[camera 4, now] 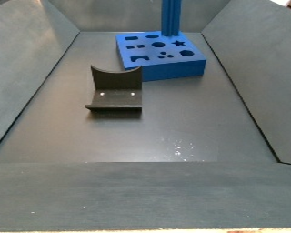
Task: Pick up the star object. Move to above the board. Insert the star object.
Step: Move to above the board, then insert the star object.
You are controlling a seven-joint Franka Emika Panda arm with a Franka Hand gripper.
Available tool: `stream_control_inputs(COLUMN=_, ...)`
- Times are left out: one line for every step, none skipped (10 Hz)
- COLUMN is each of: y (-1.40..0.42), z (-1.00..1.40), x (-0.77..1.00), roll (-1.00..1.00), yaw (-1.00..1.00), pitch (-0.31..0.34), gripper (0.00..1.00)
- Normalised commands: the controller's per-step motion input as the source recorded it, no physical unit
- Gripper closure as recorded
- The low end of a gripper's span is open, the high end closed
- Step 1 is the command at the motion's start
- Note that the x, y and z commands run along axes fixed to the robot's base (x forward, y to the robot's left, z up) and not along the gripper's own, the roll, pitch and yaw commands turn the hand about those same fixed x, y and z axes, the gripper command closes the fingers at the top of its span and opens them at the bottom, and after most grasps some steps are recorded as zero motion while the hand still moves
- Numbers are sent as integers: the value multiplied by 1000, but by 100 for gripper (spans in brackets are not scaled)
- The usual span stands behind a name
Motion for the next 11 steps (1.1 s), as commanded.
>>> stream_control_inputs(y=-946, z=1000, x=120, roll=-4, yaw=-23, pitch=73, gripper=100)
stream_control_inputs(y=-901, z=1000, x=109, roll=-12, yaw=-9, pitch=83, gripper=100)
stream_control_inputs(y=-912, z=1000, x=118, roll=-29, yaw=-3, pitch=64, gripper=100)
stream_control_inputs(y=-852, z=927, x=112, roll=8, yaw=5, pitch=60, gripper=100)
stream_control_inputs(y=-592, z=651, x=86, roll=0, yaw=5, pitch=69, gripper=100)
stream_control_inputs(y=-285, z=319, x=60, roll=-11, yaw=7, pitch=68, gripper=100)
stream_control_inputs(y=-266, z=-180, x=-180, roll=0, yaw=0, pitch=0, gripper=100)
stream_control_inputs(y=0, z=0, x=-57, roll=0, yaw=0, pitch=-43, gripper=100)
stream_control_inputs(y=-37, z=0, x=0, roll=0, yaw=0, pitch=0, gripper=100)
stream_control_inputs(y=57, z=-451, x=-620, roll=-80, yaw=0, pitch=-469, gripper=100)
stream_control_inputs(y=506, z=-1000, x=-386, roll=0, yaw=240, pitch=-323, gripper=100)
